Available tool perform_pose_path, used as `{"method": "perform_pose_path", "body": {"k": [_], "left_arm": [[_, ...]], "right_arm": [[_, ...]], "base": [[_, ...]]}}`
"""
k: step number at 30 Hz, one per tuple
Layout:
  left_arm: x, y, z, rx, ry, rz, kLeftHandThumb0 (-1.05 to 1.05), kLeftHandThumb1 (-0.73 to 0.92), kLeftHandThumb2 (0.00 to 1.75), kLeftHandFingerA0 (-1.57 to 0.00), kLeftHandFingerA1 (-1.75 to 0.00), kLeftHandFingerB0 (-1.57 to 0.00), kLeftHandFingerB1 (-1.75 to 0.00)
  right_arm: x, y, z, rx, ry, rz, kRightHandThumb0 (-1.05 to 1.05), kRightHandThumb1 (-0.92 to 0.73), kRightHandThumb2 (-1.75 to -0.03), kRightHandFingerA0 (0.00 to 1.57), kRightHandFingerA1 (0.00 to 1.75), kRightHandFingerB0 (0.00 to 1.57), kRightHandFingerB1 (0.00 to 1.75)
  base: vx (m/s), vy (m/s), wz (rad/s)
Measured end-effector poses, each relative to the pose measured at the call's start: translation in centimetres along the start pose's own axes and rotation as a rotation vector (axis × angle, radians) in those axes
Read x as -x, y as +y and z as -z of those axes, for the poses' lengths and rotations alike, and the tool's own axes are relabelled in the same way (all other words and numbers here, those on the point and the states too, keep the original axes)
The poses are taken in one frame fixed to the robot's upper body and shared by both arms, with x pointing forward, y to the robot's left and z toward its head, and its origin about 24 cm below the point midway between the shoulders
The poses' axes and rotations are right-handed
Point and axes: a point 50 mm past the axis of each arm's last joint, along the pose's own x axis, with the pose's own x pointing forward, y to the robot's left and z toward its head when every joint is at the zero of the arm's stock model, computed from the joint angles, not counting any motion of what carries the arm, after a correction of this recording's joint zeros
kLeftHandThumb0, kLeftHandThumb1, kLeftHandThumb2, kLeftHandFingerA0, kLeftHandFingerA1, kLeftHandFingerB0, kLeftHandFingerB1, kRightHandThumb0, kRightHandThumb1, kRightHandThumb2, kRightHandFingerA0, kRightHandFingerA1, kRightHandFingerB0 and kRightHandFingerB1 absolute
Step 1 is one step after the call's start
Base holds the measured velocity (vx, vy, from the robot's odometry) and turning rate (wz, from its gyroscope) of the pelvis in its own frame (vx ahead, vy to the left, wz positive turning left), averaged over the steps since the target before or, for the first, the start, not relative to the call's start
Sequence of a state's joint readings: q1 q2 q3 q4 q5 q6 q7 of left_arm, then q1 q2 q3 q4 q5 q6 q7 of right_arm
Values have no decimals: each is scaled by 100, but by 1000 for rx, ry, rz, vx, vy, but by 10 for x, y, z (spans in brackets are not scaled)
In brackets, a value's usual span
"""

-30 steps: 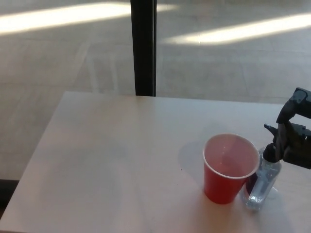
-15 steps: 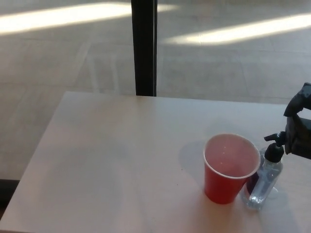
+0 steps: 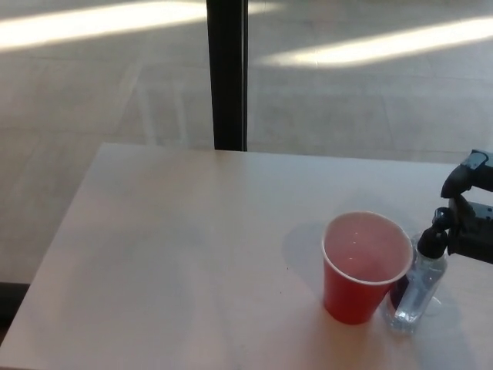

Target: The robot uses its right hand fist to press the hand soap kept in the middle of the table to get liquid hand soap out

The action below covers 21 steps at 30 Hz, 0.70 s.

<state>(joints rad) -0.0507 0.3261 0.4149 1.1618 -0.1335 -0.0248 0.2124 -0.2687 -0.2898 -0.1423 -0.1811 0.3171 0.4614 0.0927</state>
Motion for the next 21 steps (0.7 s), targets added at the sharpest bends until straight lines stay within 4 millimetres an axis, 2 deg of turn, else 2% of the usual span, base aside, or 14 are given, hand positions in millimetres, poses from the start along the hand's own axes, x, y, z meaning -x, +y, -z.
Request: {"method": "perform_pose_path", "body": {"k": [3,4,5,6,9,10,11,13,14,15,16,18,20,21], "left_arm": [[0,0,1,-1,2,-1,-42,84,126,-55,-123,-31,-99],[0,0,1,-1,3,-1,-41,86,124,-55,-121,-27,-94],[0,0,1,-1,3,-1,-41,85,124,-56,-129,-26,-96],[0,0,1,-2,3,-1,-41,84,123,-56,-130,-11,-85],[0,1,1,1,2,-3,-41,85,122,-54,-128,-15,-88],[0,1,1,1,2,-4,-41,84,122,-54,-124,-9,-81],[0,1,1,2,2,-4,-42,87,120,-55,-128,-19,-89],[0,1,1,2,3,-5,-42,86,123,-55,-127,-23,-89],[0,1,1,2,4,-6,-42,86,123,-54,-123,-14,-82],[0,2,2,1,5,-6,-41,85,125,-55,-120,-20,-85],[0,2,3,1,7,-7,-41,85,126,-54,-114,-20,-82],[0,3,3,-1,8,-7,-42,84,126,-54,-116,-28,-94],[0,3,4,-3,9,-8,-42,84,126,-54,-116,-28,-94],[0,3,4,-3,9,-8,-41,85,127,-53,-114,-22,-87]], "right_arm": [[1,2,-4,6,-11,-6,-14,-53,-126,95,175,74,164],[1,2,-4,7,-11,-6,-14,-53,-127,95,175,74,163],[1,2,-5,7,-11,-7,-14,-52,-128,96,175,75,161],[2,2,-5,8,-12,-7,-14,-54,-126,98,175,76,157],[3,2,-9,7,-15,-5,-14,-56,-124,99,175,77,156],[4,1,-9,6,-14,-4,-15,-57,-122,99,175,77,156],[4,1,-10,4,-12,-4,-14,-55,-124,99,175,77,155],[5,1,-11,3,-10,-3,-14,-52,-126,99,175,77,154],[5,1,-11,3,-10,-5,-15,-50,-129,100,175,77,152],[5,1,-13,3,-15,-6,-15,-50,-130,100,175,77,151],[4,0,-19,2,-39,-3,-15,-51,-128,100,175,78,149],[3,-1,-28,1,-70,2,-15,-51,-128,101,175,79,148],[2,-3,-42,0,-122,8,-15,-51,-128,101,175,79,148],[1,-3,-45,0,-132,9,-16,-52,-124,98,175,77,150]], "base": [[0,0,0],[0,0,0],[0,0,0],[0,0,0],[0,0,0],[0,0,0],[0,0,0],[0,0,0],[0,0,0],[0,0,0],[0,0,0],[0,0,0],[0,0,0],[0,0,0]]}}
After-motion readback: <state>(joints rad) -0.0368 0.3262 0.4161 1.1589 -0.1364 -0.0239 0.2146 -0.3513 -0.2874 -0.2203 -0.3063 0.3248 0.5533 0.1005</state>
